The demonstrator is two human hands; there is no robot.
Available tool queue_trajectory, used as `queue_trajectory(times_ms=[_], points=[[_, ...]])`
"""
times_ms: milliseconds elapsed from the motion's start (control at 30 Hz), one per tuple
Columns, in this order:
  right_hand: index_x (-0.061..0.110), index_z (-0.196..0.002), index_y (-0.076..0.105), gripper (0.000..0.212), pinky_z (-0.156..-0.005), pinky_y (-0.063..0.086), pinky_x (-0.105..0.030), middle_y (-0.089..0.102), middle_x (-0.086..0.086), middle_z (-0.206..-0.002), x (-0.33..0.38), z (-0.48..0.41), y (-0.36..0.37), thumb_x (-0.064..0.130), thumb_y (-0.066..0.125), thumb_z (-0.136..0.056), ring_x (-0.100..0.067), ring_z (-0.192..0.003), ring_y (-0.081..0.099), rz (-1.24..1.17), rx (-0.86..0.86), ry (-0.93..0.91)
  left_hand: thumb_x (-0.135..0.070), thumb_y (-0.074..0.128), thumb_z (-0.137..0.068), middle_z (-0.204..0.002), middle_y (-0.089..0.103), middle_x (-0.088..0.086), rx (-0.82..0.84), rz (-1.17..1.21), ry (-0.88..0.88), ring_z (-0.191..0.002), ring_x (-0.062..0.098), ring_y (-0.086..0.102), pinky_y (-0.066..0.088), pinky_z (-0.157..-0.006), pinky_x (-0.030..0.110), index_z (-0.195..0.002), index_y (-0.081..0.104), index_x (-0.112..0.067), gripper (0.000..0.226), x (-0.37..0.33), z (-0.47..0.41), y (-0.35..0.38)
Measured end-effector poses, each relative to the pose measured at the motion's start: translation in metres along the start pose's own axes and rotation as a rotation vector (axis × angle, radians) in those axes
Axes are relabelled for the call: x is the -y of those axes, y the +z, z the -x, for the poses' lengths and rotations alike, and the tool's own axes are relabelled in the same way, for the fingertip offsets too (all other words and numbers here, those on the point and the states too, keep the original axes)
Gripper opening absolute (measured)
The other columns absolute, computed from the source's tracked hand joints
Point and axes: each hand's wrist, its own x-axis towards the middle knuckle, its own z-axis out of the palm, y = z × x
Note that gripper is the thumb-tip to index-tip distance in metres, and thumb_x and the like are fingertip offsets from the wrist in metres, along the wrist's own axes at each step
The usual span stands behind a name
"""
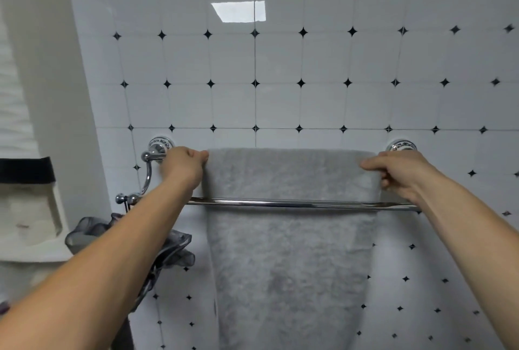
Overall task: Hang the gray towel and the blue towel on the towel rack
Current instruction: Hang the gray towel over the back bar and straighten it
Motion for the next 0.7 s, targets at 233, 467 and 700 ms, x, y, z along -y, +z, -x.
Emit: queue_trajectory(times_ms=[233,467,700], points=[[0.014,-0.061,0.051,0.033,-0.029,0.027,-0.012,0.050,-0.001,-0.042,0.016,-0.004,-0.034,0.001,0.079,-0.070,-0.007,-0.028,0.041,0.016,-0.124,-0.079,-0.018,0.065,-0.086,-0.063,0.046,0.012,0.031,-0.045,0.108,-0.061,0.021,0.039,0.033,-0.059,0.031,-0.059,0.047,-0.012,0.033,-0.010,0.002,0.011],[0.016,-0.068,0.059,0.025,-0.036,0.028,-0.015,0.055,0.000,-0.057,0.002,0.009,-0.032,0.027,0.082,-0.069,-0.013,-0.045,0.042,0.217,-0.171,0.042,-0.024,0.063,-0.089,-0.062,0.044,0.007,-0.001,-0.047,0.099,-0.059,0.021,0.037,0.032,-0.051,0.029,-0.060,0.045,-0.015,0.035,0.004,0.002,0.015],[0.013,-0.060,0.052,0.030,-0.032,0.025,-0.010,0.052,0.000,-0.044,0.004,0.007,-0.026,0.002,0.078,-0.071,-0.009,-0.040,0.036,0.150,-0.118,0.008,-0.024,0.058,-0.090,-0.049,0.031,0.002,-0.088,-0.098,0.122,-0.047,0.018,0.028,0.026,-0.056,0.031,-0.049,0.032,-0.016,0.050,0.002,-0.005,0.011]])
